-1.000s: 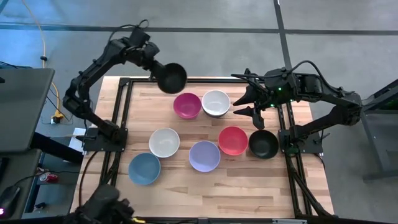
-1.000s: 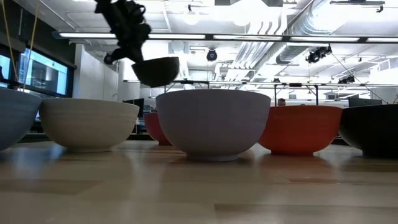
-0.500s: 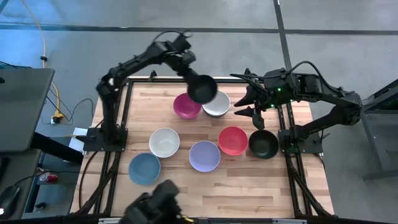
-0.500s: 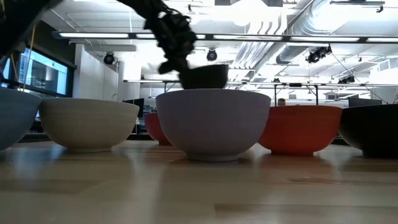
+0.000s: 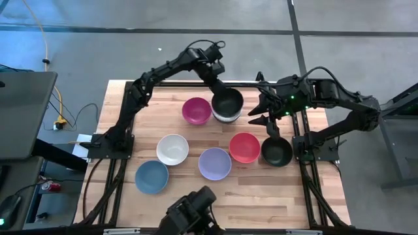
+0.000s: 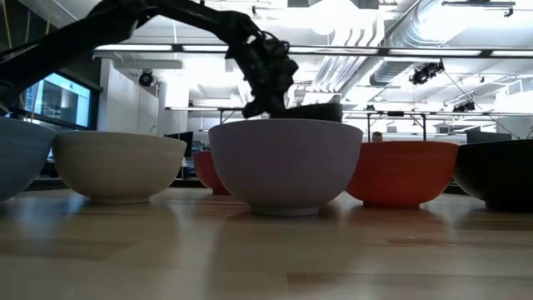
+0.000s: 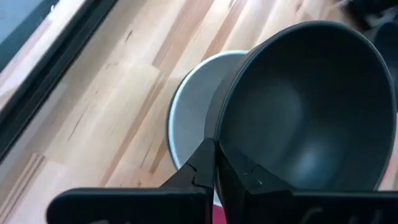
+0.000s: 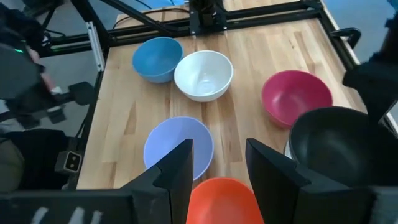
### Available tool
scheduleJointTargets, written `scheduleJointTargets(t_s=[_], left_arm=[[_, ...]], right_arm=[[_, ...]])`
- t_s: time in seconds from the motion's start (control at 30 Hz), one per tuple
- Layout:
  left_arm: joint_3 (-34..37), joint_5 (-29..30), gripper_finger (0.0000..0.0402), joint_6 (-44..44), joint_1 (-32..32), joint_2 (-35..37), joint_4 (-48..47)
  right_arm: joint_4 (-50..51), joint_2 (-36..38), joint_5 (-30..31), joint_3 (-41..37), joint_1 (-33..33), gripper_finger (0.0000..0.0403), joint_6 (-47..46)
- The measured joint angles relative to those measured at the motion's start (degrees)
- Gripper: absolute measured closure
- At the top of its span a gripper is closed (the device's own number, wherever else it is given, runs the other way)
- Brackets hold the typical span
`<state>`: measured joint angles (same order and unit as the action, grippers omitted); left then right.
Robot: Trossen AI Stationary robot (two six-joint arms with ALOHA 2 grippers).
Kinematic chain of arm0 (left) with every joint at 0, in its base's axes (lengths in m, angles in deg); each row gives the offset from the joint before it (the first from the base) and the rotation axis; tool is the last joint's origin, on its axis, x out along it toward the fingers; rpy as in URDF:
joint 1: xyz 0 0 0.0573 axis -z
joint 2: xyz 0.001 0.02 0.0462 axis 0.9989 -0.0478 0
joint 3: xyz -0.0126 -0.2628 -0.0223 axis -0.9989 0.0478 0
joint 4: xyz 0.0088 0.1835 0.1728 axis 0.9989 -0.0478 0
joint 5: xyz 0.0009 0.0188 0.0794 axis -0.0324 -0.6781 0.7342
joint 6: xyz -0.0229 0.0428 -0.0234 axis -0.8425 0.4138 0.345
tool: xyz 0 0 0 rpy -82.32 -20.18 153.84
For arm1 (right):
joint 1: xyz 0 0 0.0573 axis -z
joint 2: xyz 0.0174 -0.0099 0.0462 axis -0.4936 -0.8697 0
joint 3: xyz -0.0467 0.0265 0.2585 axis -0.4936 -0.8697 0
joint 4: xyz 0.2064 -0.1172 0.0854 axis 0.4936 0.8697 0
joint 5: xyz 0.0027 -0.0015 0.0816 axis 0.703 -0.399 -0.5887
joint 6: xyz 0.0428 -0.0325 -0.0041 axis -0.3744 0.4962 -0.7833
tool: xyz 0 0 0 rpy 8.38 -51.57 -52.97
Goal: Nest bowls inside each other
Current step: Stack the top black bowl on top of the white bowl
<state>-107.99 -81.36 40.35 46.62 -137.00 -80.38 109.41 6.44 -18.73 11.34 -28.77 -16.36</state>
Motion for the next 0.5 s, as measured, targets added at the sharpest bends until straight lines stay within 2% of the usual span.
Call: scheduleJointTargets(t_s=[0.5], left_arm=[[-0.02,2.51,0.0401,0.12,0.76,-0.72,0.39]], right_arm=[[-0.04,0.0,3.23,0.0,-2.28,0.0263,0.62]])
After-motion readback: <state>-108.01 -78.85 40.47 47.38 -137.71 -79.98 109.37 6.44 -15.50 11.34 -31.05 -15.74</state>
